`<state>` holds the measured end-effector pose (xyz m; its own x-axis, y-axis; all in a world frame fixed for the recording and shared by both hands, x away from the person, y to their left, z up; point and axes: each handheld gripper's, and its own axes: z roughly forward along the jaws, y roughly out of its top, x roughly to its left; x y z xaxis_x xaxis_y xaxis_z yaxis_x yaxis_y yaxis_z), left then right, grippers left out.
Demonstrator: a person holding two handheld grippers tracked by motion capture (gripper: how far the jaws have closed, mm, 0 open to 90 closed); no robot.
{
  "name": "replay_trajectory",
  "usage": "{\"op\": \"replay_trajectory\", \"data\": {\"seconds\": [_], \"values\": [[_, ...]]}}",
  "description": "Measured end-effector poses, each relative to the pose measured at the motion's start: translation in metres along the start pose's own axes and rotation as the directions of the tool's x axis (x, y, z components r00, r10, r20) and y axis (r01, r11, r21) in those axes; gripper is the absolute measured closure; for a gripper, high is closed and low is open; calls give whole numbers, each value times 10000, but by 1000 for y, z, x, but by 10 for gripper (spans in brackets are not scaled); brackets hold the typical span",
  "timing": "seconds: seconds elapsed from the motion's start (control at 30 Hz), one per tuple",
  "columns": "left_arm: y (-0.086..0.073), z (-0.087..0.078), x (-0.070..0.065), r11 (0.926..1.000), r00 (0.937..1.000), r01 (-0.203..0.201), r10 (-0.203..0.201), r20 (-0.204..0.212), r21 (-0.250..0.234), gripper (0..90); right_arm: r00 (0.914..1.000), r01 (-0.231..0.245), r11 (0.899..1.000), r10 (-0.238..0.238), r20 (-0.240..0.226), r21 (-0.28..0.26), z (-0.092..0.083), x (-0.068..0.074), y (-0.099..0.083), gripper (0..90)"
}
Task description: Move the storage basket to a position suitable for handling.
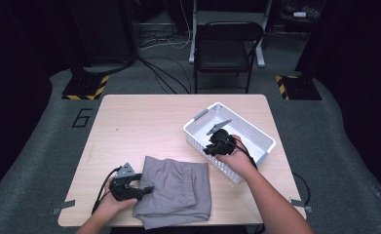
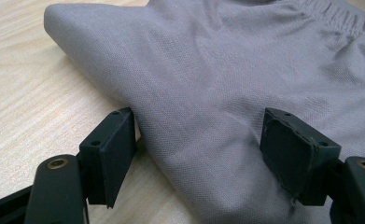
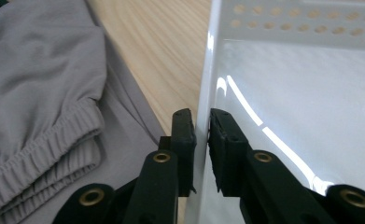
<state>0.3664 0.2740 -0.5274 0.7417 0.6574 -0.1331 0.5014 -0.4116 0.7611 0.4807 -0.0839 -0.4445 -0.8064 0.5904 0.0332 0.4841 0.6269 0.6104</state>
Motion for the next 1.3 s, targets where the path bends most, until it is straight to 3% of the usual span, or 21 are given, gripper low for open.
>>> {"op": "replay_trajectory", "data": {"seconds": [0.07, 0.1, 0.13, 0.23, 0.33, 0.37, 0.47, 0.6, 0.7, 0.83, 0.87, 1.0, 1.03, 1.2, 1.23, 1.3], "values": [[0, 0, 0, 10000, 10000, -4, 4, 1, 1, 268, 9991, 385, 9992, -383, -187, 119, 2, 3, 4, 833], [0, 0, 0, 10000, 10000, 0, 0, 2, -1, 268, 9953, 946, 9953, -941, -230, 216, 5, 8, 9, 841], [0, 0, 0, 10000, 10000, -4, 4, 3, 1, 268, 9953, 946, 9953, -941, -230, 216, 5, 8, 9, 841], [0, 0, 0, 10000, 10000, -3, 3, 27, 5, 268, 9869, 1548, 9878, -1538, -491, 186, 11, 14, 16, 840], [0, 0, 0, 10000, 10000, 31, -31, -1, -27, 268, 9848, 1661, 9859, -1647, -555, 205, 14, 17, 20, 826], [0, 0, 0, 10000, 10000, -13, 13, 20, -4, 268, 9885, 1326, 9910, -1308, -759, 191, 13, 18, 21, 799], [0, 0, 0, 10000, 10000, 42, -42, 44, 16, 268, 9890, 1352, 9908, -1344, -623, 97, 10, 18, 22, 663], [0, 0, 0, 10000, 10000, -50, 50, -10, -3, 268, 9936, 1070, 9942, -1072, -363, -76, -4, 18, 21, 579], [0, 0, 0, 10000, 10000, -59, 59, -31, 2, 268, 9988, 443, 9987, -448, -218, -233, -17, 16, 19, 528], [0, -1, 0, 9999, 9999, -95, 95, -59, 90, 267, 9991, 219, 9993, -208, 358, -291, -33, 11, 14, 498], [0, 0, 0, 10000, 9999, -89, 89, -47, 34, 267, 9981, 332, 9990, -315, 531, -315, -37, 8, 12, 497], [0, -1, 0, 9998, 9999, -101, 100, 37, 143, 266, 9930, -207, 9993, 243, 1153, -325, -51, -1, 4, 463], [0, -1, 0, 9998, 10000, -77, 76, 60, 167, 266, 9906, -436, 9986, 471, 1285, -302, -54, -4, 2, 461], [0, 0, -1, 10000, 10000, -53, 53, -26, 32, 265, 9788, -631, 9980, 616, 1952, 14, -63, -15, -13, 460], [0, 0, -1, 10000, 9999, -83, 83, -56, 11, 265, 9732, -846, 9964, 819, 2149, 30, -66, -19, -20, 439], [0, 0, -1, 9999, 9999, -100, 100, -73, 8, 265, 9691, -1054, 9944, 1033, 2239, -26, -67, -20, -23, 425]]}}
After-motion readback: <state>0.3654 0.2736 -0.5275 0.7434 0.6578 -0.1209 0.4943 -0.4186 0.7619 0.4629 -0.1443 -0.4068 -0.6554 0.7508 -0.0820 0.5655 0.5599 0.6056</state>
